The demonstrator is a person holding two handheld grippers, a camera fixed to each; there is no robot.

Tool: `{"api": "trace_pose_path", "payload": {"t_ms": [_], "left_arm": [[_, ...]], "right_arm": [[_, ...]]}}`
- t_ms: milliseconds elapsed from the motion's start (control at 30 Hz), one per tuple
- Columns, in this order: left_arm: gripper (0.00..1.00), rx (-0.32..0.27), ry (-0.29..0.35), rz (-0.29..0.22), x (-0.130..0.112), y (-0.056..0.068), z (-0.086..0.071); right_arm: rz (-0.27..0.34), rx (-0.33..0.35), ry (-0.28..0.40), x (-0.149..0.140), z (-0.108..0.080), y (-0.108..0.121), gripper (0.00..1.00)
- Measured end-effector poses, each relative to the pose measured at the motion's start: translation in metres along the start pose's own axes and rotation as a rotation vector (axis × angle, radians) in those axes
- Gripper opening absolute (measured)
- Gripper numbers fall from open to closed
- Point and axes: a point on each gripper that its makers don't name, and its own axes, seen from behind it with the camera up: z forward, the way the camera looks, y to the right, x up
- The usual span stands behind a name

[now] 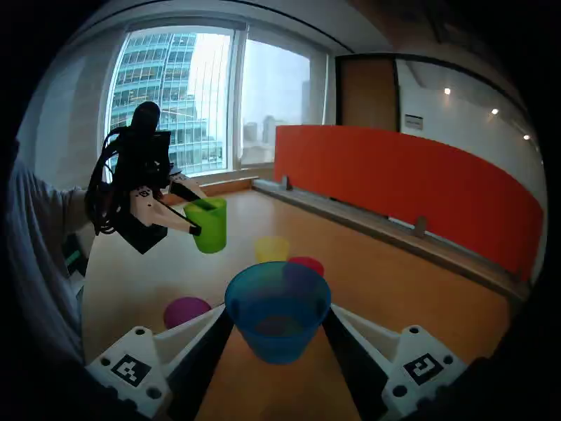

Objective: Pour water

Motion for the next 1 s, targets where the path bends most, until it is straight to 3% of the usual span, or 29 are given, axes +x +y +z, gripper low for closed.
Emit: {"api": "trace_pose_path", "payload": {"t_ms": [500,1000], "left_arm": [[0.85,0.008,0.087,0.008,0.023,0.007,-0.024],[0.85,0.003,0.169,-0.02,0.037,0.013,-0.034]], "right_arm": [[0.018,-0.003,0.139,0.051,0.002,-0.016,0.89],[-0.007,0.019,0.19,0.087,0.008,-0.028,0.89]]}}
